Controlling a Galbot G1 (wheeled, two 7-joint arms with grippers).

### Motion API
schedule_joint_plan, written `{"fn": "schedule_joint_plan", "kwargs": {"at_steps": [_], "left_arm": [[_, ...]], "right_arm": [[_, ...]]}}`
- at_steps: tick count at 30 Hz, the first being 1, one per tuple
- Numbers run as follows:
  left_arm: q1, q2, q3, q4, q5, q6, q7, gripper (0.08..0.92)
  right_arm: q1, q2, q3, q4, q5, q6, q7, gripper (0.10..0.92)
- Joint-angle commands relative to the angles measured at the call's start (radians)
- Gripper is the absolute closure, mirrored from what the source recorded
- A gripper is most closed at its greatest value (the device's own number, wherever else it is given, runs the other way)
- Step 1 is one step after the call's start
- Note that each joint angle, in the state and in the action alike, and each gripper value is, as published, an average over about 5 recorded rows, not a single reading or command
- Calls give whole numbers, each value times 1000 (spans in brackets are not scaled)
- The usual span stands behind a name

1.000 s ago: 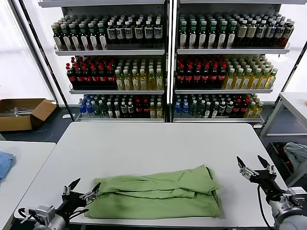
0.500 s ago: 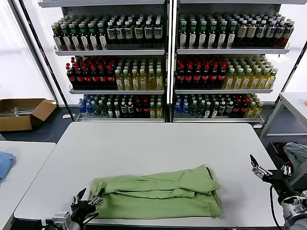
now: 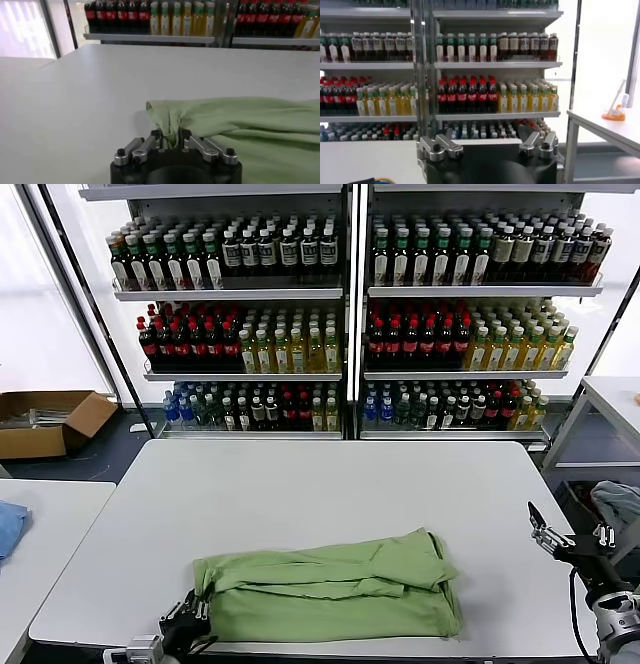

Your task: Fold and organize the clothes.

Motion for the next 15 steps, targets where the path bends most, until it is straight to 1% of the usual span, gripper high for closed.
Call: {"fn": "schedule_joint_plan", "kwargs": {"at_steps": [1, 4, 6, 8, 11, 15], "left_arm": [[17, -17, 8, 14, 18, -40, -5, 846], [14, -5, -14, 0, 0, -77, -5, 897], [11, 17, -45, -13, -23, -90, -1, 903], [-6, 59, -107, -18, -48, -94, 15, 903], [-57, 156, -245, 14, -80, -92, 61, 903], [-114, 318, -414, 113, -142, -85, 119, 903]], "right_arm": [[11, -1, 2, 5, 1, -1, 0, 203], [22, -10, -2, 9, 5, -4, 1, 203], [28, -18, -2, 10, 9, -6, 2, 203], [31, -27, -1, 10, 14, -6, 2, 203], [33, -37, 3, 12, 21, -6, 0, 203], [31, -38, 6, 16, 32, -4, -1, 203]]}}
